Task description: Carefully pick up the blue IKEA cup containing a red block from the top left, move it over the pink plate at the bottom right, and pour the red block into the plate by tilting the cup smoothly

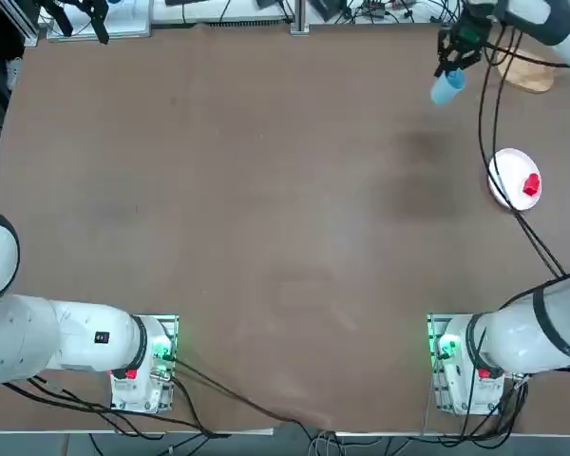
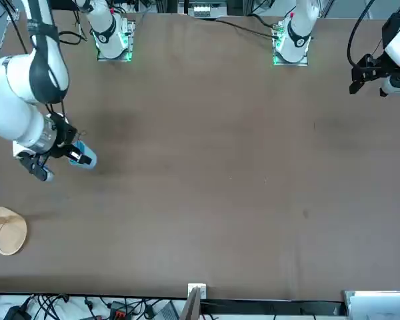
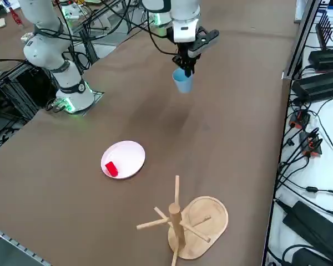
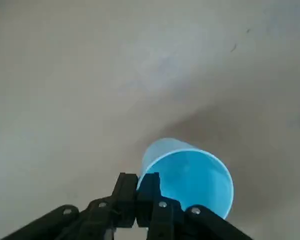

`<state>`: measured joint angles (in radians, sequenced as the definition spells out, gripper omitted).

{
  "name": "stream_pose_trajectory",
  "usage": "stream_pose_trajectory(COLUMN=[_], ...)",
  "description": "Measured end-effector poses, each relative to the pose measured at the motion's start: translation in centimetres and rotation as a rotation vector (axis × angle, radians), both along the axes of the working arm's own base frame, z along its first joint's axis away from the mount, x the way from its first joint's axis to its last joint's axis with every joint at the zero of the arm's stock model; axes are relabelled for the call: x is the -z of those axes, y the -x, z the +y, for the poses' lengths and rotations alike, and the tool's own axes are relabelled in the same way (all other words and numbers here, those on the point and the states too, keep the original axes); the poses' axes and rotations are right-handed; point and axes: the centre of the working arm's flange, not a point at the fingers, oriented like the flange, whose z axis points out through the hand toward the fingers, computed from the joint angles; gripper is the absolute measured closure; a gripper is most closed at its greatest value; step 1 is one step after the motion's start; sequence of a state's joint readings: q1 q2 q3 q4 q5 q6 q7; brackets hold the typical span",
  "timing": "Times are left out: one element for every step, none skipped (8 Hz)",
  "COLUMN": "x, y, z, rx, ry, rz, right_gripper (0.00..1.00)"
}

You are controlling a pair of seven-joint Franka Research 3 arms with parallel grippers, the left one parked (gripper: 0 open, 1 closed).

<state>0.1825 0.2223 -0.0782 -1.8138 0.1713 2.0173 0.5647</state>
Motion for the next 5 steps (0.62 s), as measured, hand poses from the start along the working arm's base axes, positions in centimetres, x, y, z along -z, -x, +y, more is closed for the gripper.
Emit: stream_pose_trajectory(x=[1.1,3.0,5.2,7.5,9.7], y=[0.1,0.0,-0.2,-0.5,-0.9], z=[2.5,4.9,6.9,8.2,9.0], rx=[0.04,0.073,0.101,0.128,0.144], ry=[0.013,0.039,0.071,0.104,0.143], rz=[0.026,0.054,0.077,0.098,0.109], right_gripper=[0.97,0.97,0.97,0.97,0.97])
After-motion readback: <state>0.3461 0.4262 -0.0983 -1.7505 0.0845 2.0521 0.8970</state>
